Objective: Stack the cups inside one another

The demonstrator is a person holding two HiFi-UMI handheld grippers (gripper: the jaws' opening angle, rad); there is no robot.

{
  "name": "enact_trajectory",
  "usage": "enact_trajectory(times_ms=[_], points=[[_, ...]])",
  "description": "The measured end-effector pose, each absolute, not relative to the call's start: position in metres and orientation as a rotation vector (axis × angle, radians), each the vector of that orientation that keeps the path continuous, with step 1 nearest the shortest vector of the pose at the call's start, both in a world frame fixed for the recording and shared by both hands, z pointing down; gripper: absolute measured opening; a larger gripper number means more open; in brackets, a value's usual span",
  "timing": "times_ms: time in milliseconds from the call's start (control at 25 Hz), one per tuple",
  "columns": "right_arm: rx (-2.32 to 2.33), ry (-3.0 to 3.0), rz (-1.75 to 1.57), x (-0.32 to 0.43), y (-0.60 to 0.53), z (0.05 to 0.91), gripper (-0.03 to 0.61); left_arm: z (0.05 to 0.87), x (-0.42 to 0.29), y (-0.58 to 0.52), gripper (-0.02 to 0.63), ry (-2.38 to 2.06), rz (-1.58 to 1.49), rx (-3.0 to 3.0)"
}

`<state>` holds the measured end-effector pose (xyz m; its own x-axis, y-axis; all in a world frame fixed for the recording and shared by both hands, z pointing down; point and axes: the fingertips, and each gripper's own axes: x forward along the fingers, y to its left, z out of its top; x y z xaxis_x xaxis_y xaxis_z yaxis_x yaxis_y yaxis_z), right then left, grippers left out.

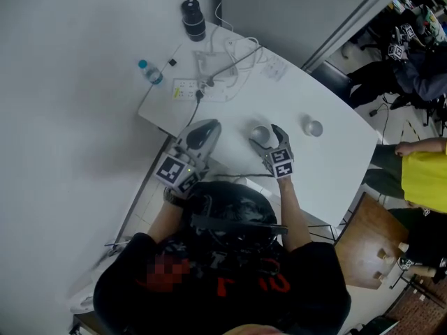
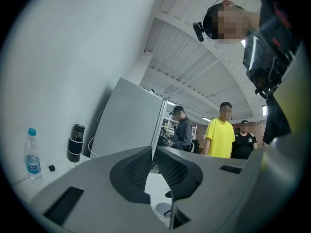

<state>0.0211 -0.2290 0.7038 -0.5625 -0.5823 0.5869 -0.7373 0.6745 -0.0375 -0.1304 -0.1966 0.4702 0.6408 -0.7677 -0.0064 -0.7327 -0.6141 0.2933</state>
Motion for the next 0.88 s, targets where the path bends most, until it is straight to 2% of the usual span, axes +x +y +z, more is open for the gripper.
enact_trajectory(times_ms=[560,880], points=[[1.379,-2.386,0.46,0.087,-0.213,0.664,0.434,0.473,-0.066,-0.203,0.032,-0.964,-0.131,2.711],[1.786,-2.152,0.5,0.218,-0.212,0.666,0.434,0.458,-0.035,-0.21,0.034,-0.837,-0.236,2.704]])
